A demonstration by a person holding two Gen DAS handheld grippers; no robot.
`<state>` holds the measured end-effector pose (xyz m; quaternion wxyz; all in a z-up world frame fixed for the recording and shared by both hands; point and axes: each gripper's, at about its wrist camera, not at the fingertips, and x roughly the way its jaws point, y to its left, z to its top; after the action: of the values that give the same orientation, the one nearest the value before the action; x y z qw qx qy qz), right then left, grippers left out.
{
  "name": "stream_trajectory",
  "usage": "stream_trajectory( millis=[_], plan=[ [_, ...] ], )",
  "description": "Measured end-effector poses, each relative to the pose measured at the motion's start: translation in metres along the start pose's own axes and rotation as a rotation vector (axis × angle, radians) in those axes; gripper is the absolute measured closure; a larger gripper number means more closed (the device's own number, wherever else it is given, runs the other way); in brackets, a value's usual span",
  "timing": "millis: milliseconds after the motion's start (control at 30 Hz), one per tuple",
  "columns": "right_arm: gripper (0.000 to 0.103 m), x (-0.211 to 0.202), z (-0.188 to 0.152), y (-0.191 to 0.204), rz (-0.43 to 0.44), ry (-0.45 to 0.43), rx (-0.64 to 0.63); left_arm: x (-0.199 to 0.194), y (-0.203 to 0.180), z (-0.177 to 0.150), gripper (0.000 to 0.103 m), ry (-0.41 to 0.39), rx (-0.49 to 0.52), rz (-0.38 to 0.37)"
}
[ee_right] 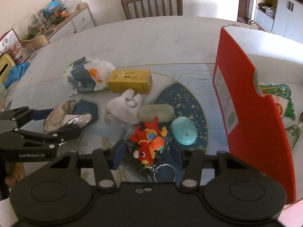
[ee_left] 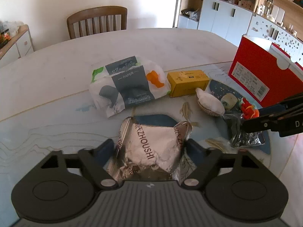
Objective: Organize objects
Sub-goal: 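Reach the left tool toward the foil snack bag while the right tool approaches the toys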
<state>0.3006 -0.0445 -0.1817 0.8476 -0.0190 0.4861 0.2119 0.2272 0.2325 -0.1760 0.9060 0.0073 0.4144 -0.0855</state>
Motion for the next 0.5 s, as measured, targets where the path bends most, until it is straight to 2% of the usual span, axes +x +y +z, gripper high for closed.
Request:
stream_trajectory(
  millis=[133,333,500],
  plan=[
    [0.068,-0.001,0.001,-0.001,0.008,0.001,0.003,-0.002,-0.002,0.000,0.037,0.001,0.003,-0.001],
    [0.070,-0.005,0.000,-0.005,0.011,-0.010,0.014,-0.006,-0.003,0.000,0.046,0.015,-0.013,0.008],
    [0.071,-0.017,-0.003,-0.009,0.022,-0.036,0.029,-0.018,-0.003,-0.001,0.047,0.012,-0.034,0.009]
  ],
)
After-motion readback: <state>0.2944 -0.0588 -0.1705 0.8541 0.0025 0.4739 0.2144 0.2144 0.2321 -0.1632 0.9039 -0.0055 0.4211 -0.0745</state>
